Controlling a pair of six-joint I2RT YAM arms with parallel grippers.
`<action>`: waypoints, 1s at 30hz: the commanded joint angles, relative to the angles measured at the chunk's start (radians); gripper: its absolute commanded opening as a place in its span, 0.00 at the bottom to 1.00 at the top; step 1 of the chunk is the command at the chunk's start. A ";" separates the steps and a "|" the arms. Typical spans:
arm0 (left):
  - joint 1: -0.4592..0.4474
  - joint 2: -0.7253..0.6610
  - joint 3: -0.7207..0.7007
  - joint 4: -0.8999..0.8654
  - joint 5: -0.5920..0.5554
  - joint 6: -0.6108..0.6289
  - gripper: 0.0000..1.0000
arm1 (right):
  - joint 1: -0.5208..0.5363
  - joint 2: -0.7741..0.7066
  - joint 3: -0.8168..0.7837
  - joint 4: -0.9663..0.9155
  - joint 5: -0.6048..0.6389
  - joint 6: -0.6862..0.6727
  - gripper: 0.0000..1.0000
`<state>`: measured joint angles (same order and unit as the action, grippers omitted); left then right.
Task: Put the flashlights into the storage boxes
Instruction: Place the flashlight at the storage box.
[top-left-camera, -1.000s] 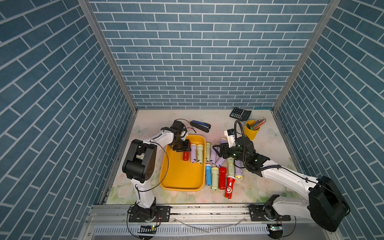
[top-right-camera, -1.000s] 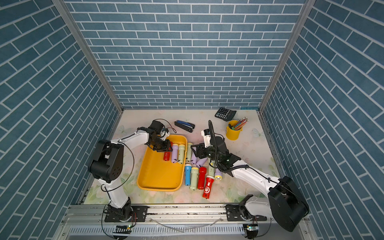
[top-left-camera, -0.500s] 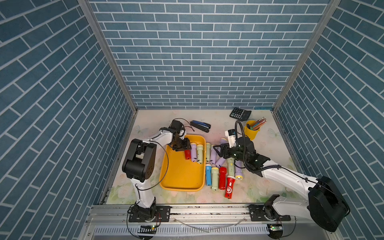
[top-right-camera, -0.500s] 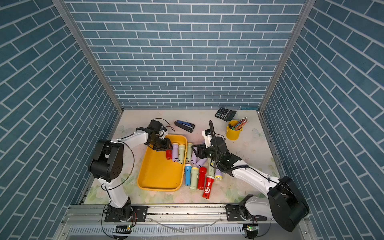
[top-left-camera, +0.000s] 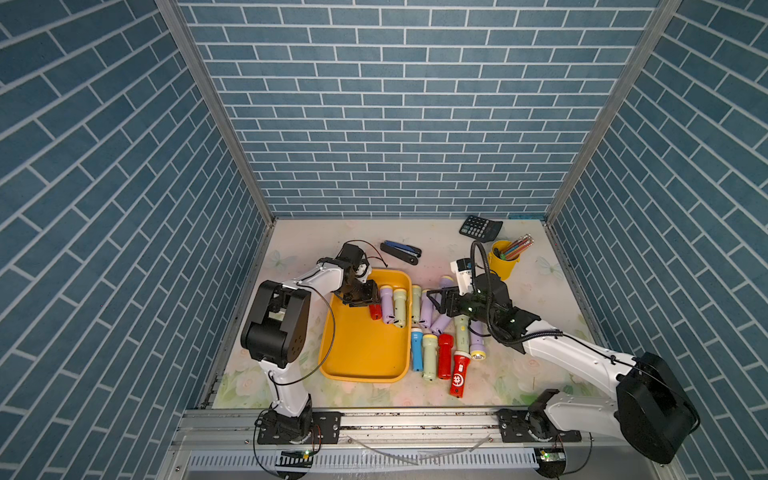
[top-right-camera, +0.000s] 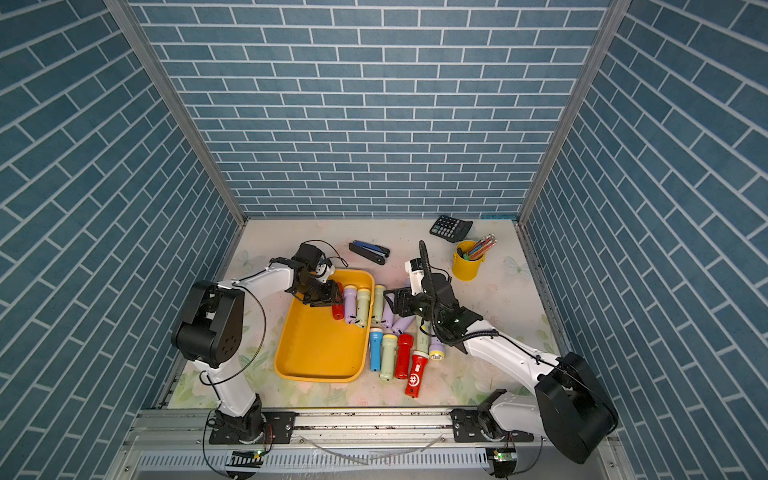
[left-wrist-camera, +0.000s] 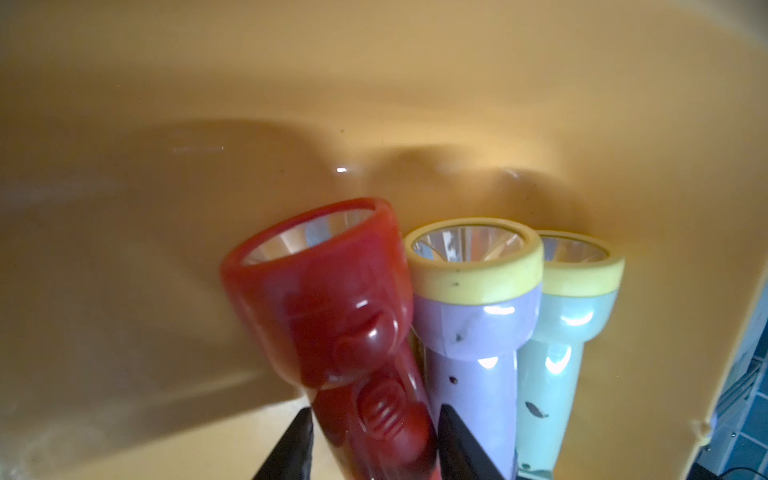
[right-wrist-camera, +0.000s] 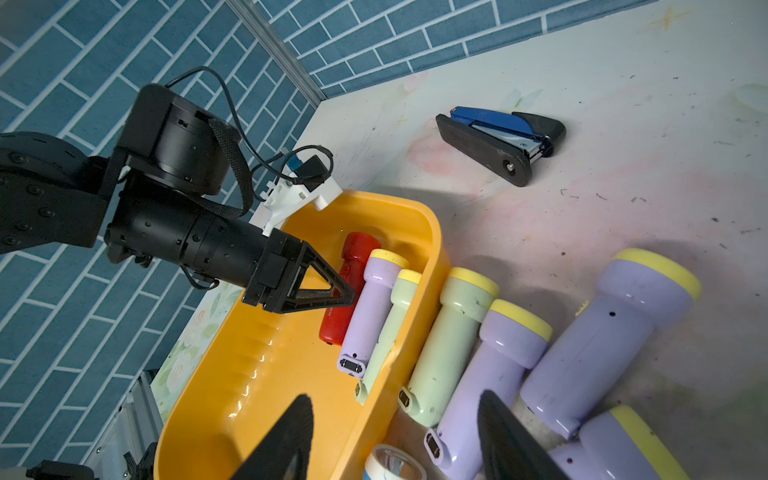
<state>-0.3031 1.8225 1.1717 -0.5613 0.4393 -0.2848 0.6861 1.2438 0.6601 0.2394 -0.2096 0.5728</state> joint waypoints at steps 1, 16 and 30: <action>0.005 -0.033 -0.015 -0.044 0.000 0.028 0.46 | -0.003 -0.012 -0.022 0.012 -0.007 0.022 0.64; 0.005 -0.054 -0.051 -0.061 0.033 0.044 0.36 | -0.003 -0.007 -0.024 0.031 -0.014 0.035 0.63; 0.004 -0.127 -0.096 -0.061 0.041 0.039 0.46 | -0.003 0.002 -0.011 0.030 -0.028 0.041 0.63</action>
<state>-0.2985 1.7325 1.0855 -0.5964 0.4873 -0.2523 0.6861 1.2453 0.6552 0.2539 -0.2310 0.5976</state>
